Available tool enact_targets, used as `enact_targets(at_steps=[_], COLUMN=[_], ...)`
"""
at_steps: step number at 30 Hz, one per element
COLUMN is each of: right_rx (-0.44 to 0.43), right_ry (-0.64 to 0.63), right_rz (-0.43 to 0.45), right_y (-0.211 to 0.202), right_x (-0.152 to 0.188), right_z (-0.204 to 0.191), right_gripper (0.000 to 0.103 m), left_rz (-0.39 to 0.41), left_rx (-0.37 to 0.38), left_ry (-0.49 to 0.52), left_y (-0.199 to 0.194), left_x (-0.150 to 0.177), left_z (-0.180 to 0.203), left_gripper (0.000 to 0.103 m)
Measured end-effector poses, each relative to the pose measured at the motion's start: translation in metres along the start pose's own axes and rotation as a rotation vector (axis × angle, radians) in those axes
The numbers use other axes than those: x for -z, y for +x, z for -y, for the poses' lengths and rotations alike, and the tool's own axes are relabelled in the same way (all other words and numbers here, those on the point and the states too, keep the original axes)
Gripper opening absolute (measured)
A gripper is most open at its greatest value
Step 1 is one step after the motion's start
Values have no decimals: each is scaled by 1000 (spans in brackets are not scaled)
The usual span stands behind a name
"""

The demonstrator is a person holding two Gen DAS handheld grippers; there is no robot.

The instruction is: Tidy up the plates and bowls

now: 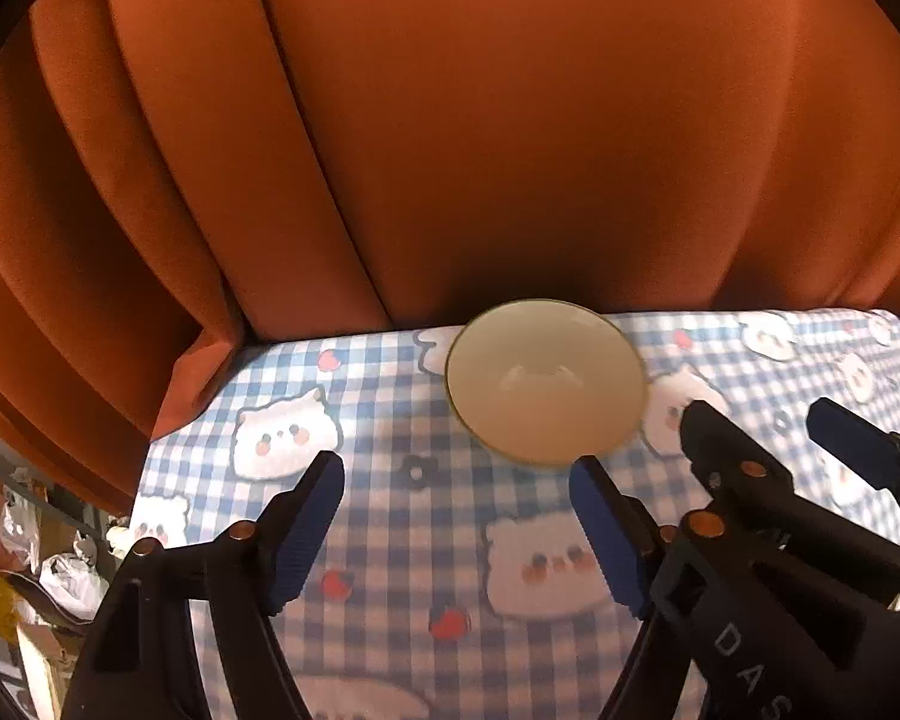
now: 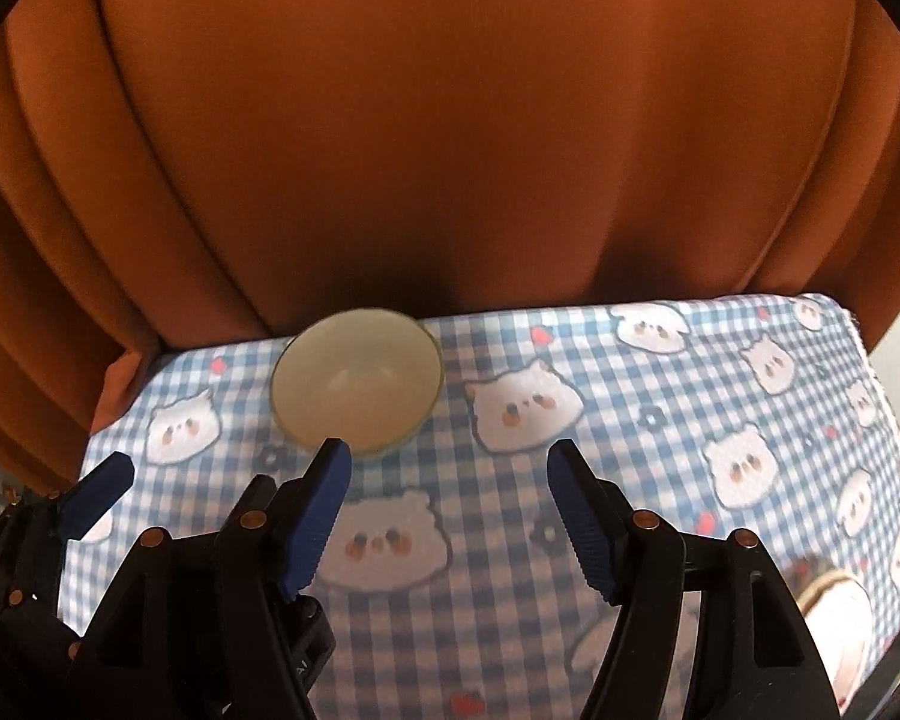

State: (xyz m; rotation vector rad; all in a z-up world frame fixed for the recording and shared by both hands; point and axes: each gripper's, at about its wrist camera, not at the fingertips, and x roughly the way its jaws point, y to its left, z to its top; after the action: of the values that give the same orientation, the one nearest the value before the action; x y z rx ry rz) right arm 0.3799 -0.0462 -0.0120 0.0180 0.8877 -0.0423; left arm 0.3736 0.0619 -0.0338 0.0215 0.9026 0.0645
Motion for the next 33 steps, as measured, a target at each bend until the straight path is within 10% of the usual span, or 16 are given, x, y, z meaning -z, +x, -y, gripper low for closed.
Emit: enact_targets(at_steps=[33], right_rx=[-67], right_ry=[-38], right_rz=[-126], right_y=[143], right_x=[-28], right_z=[-6], right_gripper=[14], left_rz=[-110], left_rx=[20], left_ry=[-38], left_y=[125], left_x=[-23], left_z=[7], left_gripper=[20])
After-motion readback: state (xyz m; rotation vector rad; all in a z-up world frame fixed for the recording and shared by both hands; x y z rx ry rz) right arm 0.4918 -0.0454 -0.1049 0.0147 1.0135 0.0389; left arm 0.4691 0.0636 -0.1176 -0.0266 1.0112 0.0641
